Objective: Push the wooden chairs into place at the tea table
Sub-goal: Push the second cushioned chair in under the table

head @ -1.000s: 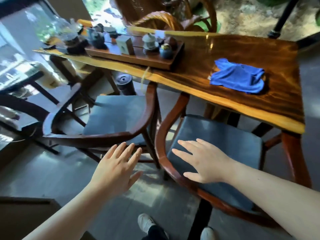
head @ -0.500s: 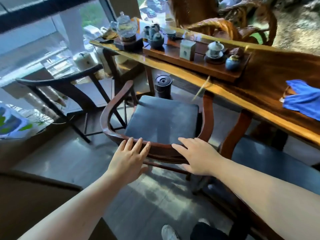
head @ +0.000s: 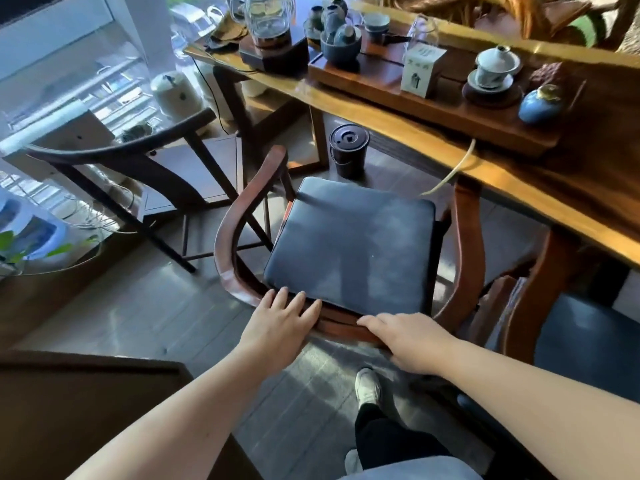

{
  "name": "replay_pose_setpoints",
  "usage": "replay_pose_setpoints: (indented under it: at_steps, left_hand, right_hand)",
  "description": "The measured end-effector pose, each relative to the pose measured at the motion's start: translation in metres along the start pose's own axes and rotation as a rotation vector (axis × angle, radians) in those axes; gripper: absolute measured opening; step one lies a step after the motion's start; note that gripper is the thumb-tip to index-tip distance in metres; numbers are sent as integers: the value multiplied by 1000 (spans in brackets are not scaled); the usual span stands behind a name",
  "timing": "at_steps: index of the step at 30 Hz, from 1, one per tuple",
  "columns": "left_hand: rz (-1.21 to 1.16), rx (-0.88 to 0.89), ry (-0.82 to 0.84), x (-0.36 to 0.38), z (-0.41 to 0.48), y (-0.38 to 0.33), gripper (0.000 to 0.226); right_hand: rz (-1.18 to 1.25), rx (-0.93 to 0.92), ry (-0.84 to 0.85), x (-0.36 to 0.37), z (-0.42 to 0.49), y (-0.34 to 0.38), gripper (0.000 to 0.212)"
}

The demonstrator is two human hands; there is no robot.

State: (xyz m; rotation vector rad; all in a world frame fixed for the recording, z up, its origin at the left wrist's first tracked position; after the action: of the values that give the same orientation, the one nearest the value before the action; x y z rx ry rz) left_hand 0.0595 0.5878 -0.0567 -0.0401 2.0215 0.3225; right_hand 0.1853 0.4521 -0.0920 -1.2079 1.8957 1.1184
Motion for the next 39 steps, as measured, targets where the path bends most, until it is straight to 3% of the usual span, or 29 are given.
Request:
replay_pose_setpoints:
  at_steps: [5, 11, 18, 23, 27, 33, 39]
  left_hand:
    - [-66, 89, -32, 6, 16, 15, 38]
    - [-162, 200, -13, 5, 22, 36, 30]
    - [-116, 325, -49, 9, 26, 41, 22]
    - [-80, 416, -92, 13, 18, 59, 19]
    - [35, 534, -99, 32, 10, 86, 36]
    - [73, 596, -158, 49, 3, 112, 39]
    - [-44, 644, -279, 30, -1, 120, 30]
  right_hand:
    - [153, -54, -20, 7, 8, -5, 62]
    - [300, 17, -191, 10, 10, -12, 49]
    - [324, 78, -274, 14, 5, -10, 56]
    - [337, 100, -331, 5, 9, 22, 50]
    - [353, 135, -388, 2, 22, 55, 49]
    - [367, 197, -362, 17, 44, 82, 50]
    - [370, 185, -256, 17, 48, 82, 50]
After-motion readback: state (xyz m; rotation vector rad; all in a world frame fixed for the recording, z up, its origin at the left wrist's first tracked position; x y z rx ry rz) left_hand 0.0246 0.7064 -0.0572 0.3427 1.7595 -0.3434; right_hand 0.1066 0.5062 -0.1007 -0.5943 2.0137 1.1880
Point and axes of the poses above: each hand's wrist, its own z-axis towards the middle knuckle, its own x-axis out of the palm, y = z × x, the point moved 7 cm from there along z, towards the middle knuckle, and after that the axes turned 3 degrees about z, right-handed, at the moved point
